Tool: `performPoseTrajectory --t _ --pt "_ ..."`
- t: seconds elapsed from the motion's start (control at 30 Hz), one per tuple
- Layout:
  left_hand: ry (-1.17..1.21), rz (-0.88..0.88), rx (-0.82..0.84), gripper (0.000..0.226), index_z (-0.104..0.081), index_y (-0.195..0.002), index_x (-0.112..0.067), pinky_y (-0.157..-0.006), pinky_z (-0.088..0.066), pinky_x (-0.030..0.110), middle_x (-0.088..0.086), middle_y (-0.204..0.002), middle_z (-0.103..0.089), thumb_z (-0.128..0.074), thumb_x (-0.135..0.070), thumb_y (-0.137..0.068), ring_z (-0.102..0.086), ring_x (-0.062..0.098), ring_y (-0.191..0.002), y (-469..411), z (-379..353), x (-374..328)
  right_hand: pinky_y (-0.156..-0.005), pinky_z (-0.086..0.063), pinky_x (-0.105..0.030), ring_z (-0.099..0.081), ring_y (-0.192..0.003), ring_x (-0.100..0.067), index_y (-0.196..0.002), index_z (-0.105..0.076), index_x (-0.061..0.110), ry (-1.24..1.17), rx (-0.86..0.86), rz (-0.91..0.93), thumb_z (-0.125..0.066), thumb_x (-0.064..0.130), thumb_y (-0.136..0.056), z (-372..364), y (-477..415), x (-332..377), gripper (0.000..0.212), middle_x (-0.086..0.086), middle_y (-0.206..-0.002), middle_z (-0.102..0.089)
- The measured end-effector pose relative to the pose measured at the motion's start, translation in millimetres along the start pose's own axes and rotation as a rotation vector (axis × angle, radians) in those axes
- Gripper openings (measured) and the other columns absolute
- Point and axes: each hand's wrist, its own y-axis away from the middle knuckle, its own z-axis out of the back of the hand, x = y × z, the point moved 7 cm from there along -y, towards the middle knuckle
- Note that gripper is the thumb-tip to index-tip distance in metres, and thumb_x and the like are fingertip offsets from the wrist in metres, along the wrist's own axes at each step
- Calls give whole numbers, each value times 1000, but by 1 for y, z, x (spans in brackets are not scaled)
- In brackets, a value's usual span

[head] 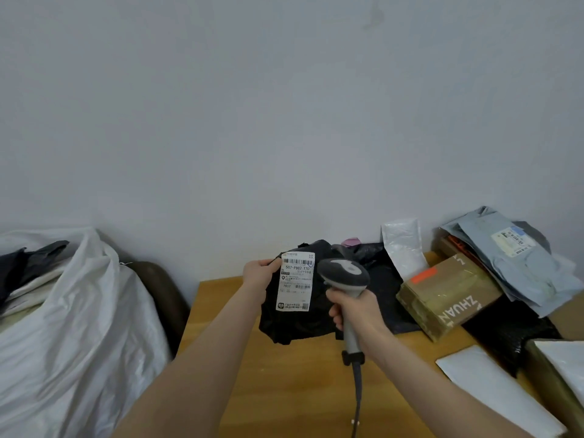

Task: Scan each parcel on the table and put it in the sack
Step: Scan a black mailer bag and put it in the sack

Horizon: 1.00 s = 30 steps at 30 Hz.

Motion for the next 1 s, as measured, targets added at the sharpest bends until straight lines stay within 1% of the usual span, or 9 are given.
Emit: performPoseTrajectory --t 0.1,0.17,0.3,0.43,0.47,0.6,0.7,0.93,1.0 --pt "85 57 -43 31 -67 -112 -3 -87 -54 49 16 -100 -70 -71 -18 -86 -66 34 -93 6 -1 8 -45 -43 -27 -52 -41 -15 -71 -64 1 -18 42 -30 -70 10 -84 -8 20 -6 16 -9 -51 -62" --pt "112 78 -53 33 -67 -113 -2 -87 -54 51 18 -103 -70 -72 -19 -85 -66 36 -94 8 -2 12 -47 -44 -28 -54 -43 -17 -72 -64 1 -11 55 -35 -71 11 -83 -10 28 -8 16 -10 -53 -63" --pt "119 99 -57 30 -68 -107 0 -77 -57 48 19 -95 -71 -70 -22 -87 -69 35 -86 12 -6 19 -49 -44 -30 -53 -45 -19 -73 -64 0 -2 59 -64 -68 7 -84 -8 35 -12 14 -11 -54 -63" --pt "163 118 -70 28 -68 -105 -1 -58 -55 37 17 -92 -72 -69 -23 -88 -69 33 -79 15 -9 25 -45 -40 -28 -49 -41 -17 -70 -62 -2 -15 56 -81 -65 3 -83 -5 40 -13 15 -11 -52 -60" --pt "173 125 -69 28 -67 -106 -1 -56 -54 35 17 -92 -72 -69 -22 -88 -69 33 -80 15 -10 27 -44 -40 -28 -48 -41 -17 -69 -61 -1 -21 53 -83 -65 3 -83 -4 41 -13 15 -10 -51 -60" --pt "194 137 -63 29 -66 -108 0 -60 -55 37 18 -94 -71 -69 -21 -88 -68 33 -82 19 -16 31 -44 -39 -28 -48 -40 -16 -66 -61 -1 -36 44 -81 -65 3 -83 -3 43 -12 18 -9 -50 -58" --pt "195 144 -66 28 -66 -107 -1 -58 -53 35 17 -95 -71 -68 -22 -89 -68 32 -81 22 -19 33 -45 -39 -28 -48 -41 -17 -66 -60 -1 -43 36 -90 -65 3 -83 -2 44 -12 18 -9 -50 -58" --pt "194 153 -62 31 -64 -112 -1 -62 -54 38 18 -98 -71 -67 -23 -89 -67 34 -87 24 -22 34 -42 -39 -27 -48 -41 -16 -66 -60 -1 -83 14 -109 -65 3 -82 0 46 -13 18 -8 -50 -56" --pt "204 150 -60 34 -64 -114 1 -70 -56 44 19 -101 -70 -68 -22 -89 -67 36 -91 24 -22 34 -41 -39 -26 -48 -40 -15 -66 -60 0 -100 12 -115 -65 2 -83 1 47 -13 18 -8 -49 -56"
